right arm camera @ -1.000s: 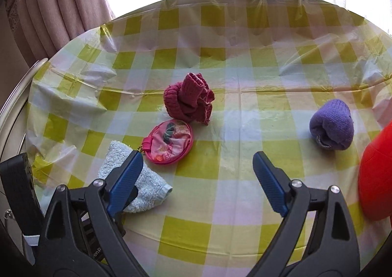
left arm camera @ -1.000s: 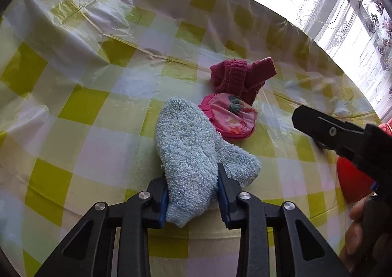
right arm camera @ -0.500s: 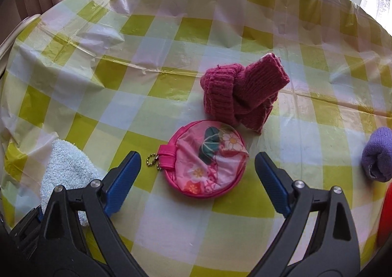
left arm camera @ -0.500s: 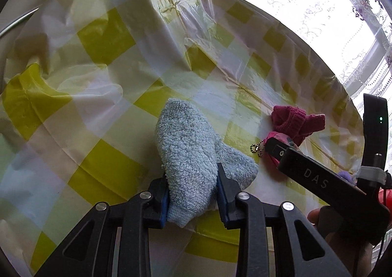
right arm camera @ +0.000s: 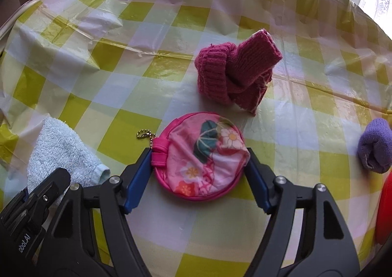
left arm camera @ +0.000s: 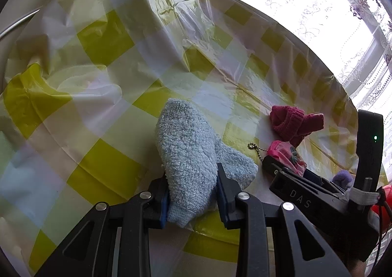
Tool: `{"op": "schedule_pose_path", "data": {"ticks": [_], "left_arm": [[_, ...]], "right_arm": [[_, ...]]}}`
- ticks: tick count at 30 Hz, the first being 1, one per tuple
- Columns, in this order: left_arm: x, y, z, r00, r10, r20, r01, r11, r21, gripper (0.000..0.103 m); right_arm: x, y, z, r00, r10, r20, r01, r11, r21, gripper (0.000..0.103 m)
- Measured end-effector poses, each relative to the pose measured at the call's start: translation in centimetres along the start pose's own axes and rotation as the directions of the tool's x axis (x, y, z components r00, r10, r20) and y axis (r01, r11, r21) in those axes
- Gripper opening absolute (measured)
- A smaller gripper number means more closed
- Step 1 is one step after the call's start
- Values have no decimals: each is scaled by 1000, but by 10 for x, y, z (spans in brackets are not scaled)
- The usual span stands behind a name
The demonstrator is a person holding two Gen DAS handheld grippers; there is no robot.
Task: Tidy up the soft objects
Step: 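Grasp the light blue terry towel with the left tool while the right tool grasps the pink coin purse, then carry the blue towel and pink purse into the white box and open both tools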
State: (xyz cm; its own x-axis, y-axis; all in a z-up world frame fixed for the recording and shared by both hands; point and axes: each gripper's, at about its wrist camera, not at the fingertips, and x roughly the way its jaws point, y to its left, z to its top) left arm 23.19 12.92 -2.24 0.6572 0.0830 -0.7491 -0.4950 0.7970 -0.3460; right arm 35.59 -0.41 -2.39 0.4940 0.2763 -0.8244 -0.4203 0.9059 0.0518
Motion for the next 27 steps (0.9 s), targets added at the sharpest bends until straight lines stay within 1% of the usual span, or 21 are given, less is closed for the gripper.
{"op": "schedule_pose_path", "data": {"ticks": [12, 16, 27], "left_arm": [[-13, -22, -12, 999, -41, 23, 39, 996, 75, 32], [-22, -28, -18, 997, -76, 14, 74, 994, 81, 32], [-56, -62, -49, 989, -147, 12, 143, 977, 158, 32]], "right_arm": [[-45, -26, -49, 999, -41, -2, 41, 998, 43, 75], [-66, -38, -66, 999, -50, 6, 50, 997, 61, 75], [-127, -81, -115, 995, -88, 52, 81, 989, 125, 75]]}}
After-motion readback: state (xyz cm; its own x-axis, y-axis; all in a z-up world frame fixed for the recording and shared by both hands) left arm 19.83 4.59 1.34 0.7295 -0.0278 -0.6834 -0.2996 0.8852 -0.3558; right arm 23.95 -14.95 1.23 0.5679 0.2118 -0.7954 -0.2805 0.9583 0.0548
